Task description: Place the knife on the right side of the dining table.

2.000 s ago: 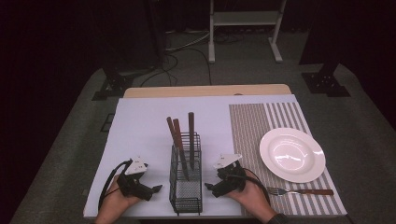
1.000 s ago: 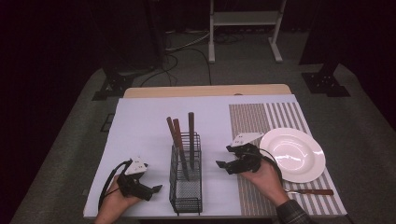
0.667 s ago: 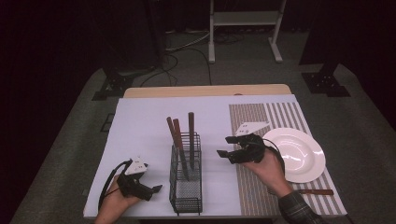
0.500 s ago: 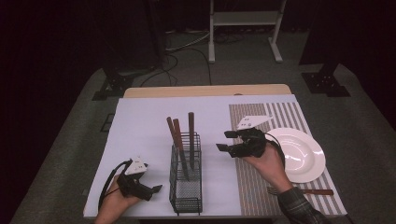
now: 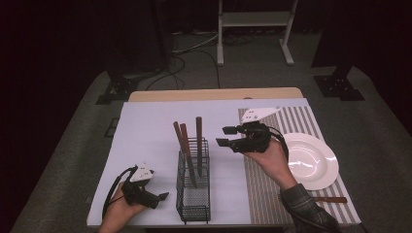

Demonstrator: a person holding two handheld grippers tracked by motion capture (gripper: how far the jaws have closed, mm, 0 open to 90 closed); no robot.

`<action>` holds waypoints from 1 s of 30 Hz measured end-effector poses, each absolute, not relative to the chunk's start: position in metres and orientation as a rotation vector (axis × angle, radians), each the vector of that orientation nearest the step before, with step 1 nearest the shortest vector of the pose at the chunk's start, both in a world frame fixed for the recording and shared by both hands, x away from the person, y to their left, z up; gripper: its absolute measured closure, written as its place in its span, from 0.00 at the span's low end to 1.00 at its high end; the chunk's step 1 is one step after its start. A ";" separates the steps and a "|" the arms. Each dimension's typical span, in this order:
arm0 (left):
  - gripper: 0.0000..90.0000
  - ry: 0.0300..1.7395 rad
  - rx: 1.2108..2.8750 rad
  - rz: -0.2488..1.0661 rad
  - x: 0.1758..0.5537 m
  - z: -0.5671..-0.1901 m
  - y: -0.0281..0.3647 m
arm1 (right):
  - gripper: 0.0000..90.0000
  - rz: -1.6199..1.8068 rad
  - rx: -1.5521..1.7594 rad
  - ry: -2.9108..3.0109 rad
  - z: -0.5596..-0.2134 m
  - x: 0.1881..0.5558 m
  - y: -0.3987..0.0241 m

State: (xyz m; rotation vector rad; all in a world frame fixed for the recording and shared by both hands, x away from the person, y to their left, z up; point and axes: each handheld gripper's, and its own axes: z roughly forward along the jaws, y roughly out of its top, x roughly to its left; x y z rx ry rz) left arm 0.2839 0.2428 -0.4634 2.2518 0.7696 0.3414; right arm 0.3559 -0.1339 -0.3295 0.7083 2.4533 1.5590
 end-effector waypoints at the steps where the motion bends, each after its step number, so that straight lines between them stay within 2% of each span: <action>1: 0.00 0.770 2.252 0.341 0.284 -0.463 0.243 | 0.53 1.570 0.711 2.448 -0.328 0.358 -0.133; 11: 0.00 0.770 2.248 0.342 0.284 -0.464 0.243 | 0.54 1.667 0.695 2.440 -0.320 0.377 -0.127; 20: 0.00 0.769 2.249 0.343 0.284 -0.464 0.243 | 0.55 1.743 0.663 2.467 -0.320 0.393 -0.101; 30: 0.00 0.769 2.251 0.342 0.284 -0.463 0.243 | 0.60 1.779 0.647 2.490 -0.319 0.405 -0.082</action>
